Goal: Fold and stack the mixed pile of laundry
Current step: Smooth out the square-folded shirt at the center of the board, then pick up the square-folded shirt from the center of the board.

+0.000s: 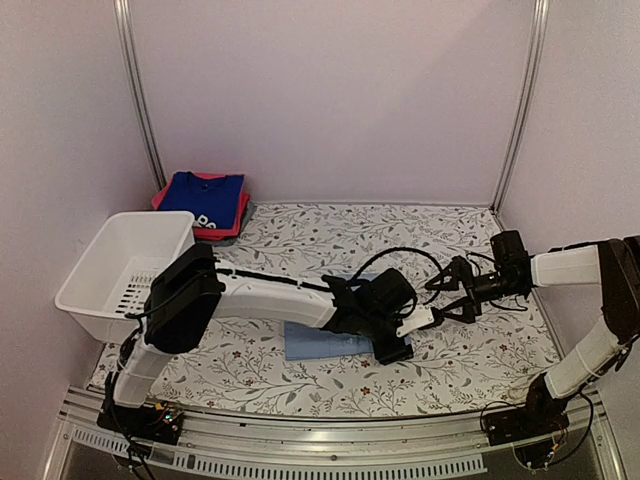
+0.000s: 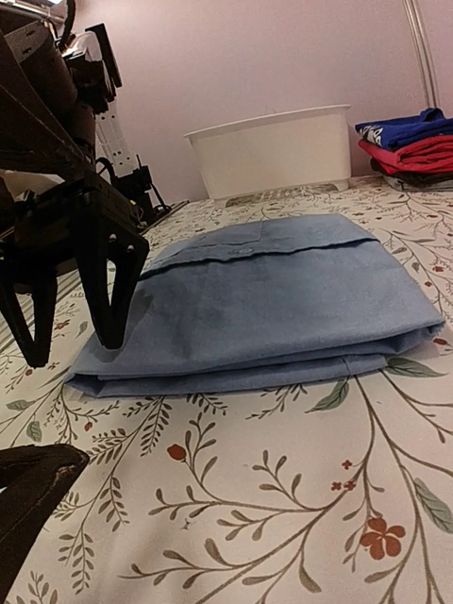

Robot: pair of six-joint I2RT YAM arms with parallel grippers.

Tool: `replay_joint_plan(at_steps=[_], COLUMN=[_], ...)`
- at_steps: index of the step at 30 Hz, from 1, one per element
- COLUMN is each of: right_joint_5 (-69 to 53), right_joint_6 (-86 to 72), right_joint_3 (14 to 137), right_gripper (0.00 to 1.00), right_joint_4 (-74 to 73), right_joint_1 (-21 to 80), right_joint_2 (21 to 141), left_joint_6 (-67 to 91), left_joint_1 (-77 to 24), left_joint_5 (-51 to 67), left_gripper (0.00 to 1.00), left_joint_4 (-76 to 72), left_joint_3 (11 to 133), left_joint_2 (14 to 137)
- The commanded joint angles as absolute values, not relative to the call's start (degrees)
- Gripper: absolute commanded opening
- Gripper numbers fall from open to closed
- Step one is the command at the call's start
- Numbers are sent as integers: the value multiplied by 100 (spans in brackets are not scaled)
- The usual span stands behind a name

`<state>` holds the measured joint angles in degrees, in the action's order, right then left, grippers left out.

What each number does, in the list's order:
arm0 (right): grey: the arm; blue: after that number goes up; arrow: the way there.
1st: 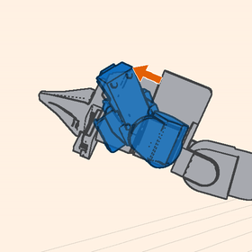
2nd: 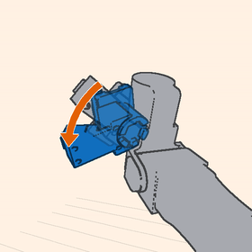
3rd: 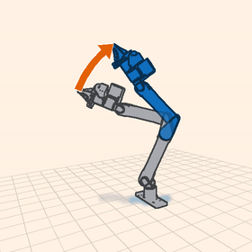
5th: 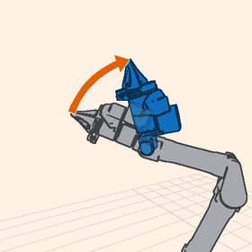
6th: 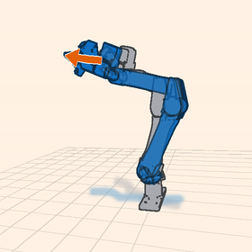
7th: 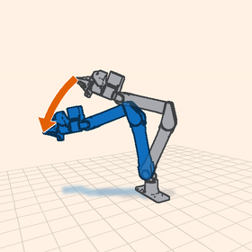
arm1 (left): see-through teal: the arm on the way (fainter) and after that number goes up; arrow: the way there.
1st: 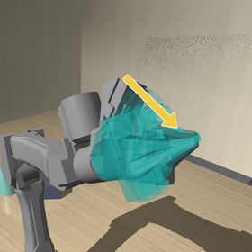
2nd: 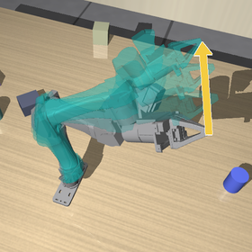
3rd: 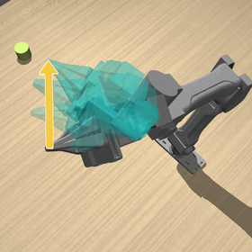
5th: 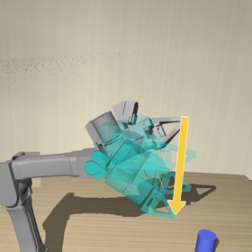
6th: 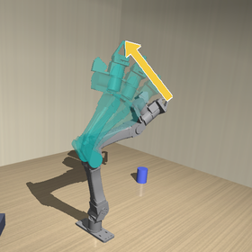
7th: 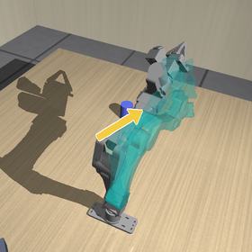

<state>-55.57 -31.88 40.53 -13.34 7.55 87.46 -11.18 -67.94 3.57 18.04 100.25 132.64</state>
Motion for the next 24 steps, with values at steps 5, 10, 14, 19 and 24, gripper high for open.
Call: replay_joint_plan(at_steps=[5,10,14,19,24], right_joint_5=[-5862,-5955,-6080,-6114,-6181], right_joint_6=[-3201,-3376,-3662,-3986,-4397], right_joint_3=[3749,3607,3455,3470,3502], right_gripper=[99,97,96,95,95], right_joint_4=[-951,-712,-408,-193,262], right_joint_1=[755,749,748,851,1239], right_joint_2=[8676,8824,8948,9177,9543], left_joint_6=[-1361,-1296,-1201,-1173,-1097], left_joint_1=[-6926,-6879,-6807,-6721,-6636], left_joint_5=[256,40,125,372,493], left_gripper=[45,10,2,0,0], left_joint_4=[1808,1743,1462,957,867], left_joint_3=[9936,9940,9872,9581,9455], left_joint_2=[13561,13584,13255,12750,12580])
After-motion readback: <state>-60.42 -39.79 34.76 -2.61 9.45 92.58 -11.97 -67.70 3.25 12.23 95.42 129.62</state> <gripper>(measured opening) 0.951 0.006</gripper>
